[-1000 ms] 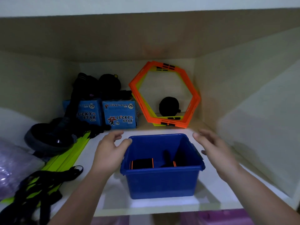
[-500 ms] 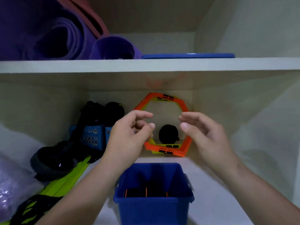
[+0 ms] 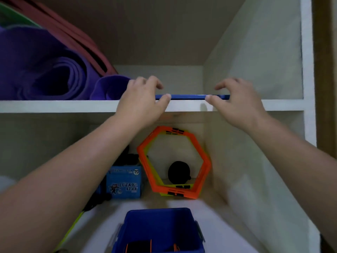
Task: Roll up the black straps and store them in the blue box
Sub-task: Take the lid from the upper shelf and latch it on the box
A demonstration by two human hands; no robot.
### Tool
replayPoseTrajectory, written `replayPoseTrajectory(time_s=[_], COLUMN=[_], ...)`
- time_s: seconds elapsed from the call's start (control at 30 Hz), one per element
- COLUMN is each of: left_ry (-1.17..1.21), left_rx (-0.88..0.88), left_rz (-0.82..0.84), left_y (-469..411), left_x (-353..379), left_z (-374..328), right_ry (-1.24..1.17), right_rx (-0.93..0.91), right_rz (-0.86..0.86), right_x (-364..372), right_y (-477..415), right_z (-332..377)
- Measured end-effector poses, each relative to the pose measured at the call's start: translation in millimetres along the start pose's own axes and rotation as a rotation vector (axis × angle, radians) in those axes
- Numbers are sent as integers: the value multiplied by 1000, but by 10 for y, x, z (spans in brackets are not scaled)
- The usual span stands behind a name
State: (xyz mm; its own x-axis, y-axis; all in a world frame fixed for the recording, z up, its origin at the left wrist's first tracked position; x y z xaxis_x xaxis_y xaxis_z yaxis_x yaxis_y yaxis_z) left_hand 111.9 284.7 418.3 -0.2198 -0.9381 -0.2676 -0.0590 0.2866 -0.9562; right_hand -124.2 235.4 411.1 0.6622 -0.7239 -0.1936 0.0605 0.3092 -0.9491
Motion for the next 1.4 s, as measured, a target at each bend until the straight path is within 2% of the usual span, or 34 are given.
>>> replayPoseTrajectory(time_s=[0.13,0.23,0.33,0.53,0.73,0.9,1.1,1.4], left_ry=[-196,-237,-236,-173,-122,-22,89,107], left_rx=[-81,-102,-95,-109,-45,65,100,122], left_rz=[137,248,272,182,51,-140,-188,-243], left_y=[-155,-182,-175,-192,-58,284,915,2161], left_x=[158,220,226,224,47,-210,-282,-251], left_z=[85,83,101,152,135,-20,113,516], right_ry=[140,205,215,130,49,-44,-103,-109], right_rx=[166,198,216,295,290,207,146,71], right_rz=[139,177,220,272,62,-140,-250,-141], right_x=[111,127,135,95,-122,-366,-434,-160], right_y=[-90,-108,-137,-184,-35,251,847,2022], right_z=[-163,-153,-148,-145,-131,-92,-43,43])
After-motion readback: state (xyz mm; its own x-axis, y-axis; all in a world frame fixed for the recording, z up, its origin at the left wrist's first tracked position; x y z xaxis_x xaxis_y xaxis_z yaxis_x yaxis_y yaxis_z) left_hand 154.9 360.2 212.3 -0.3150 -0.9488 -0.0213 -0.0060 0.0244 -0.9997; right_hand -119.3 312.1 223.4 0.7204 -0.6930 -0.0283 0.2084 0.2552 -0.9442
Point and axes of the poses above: each hand's wrist, its own y-axis away from the middle knuckle, its own x-axis out of the palm, z = x × y, the point moved 7 cm from there along -y, towards the middle knuckle, and after that the axes turned 10 degrees about -z, right-handed, at the moved point
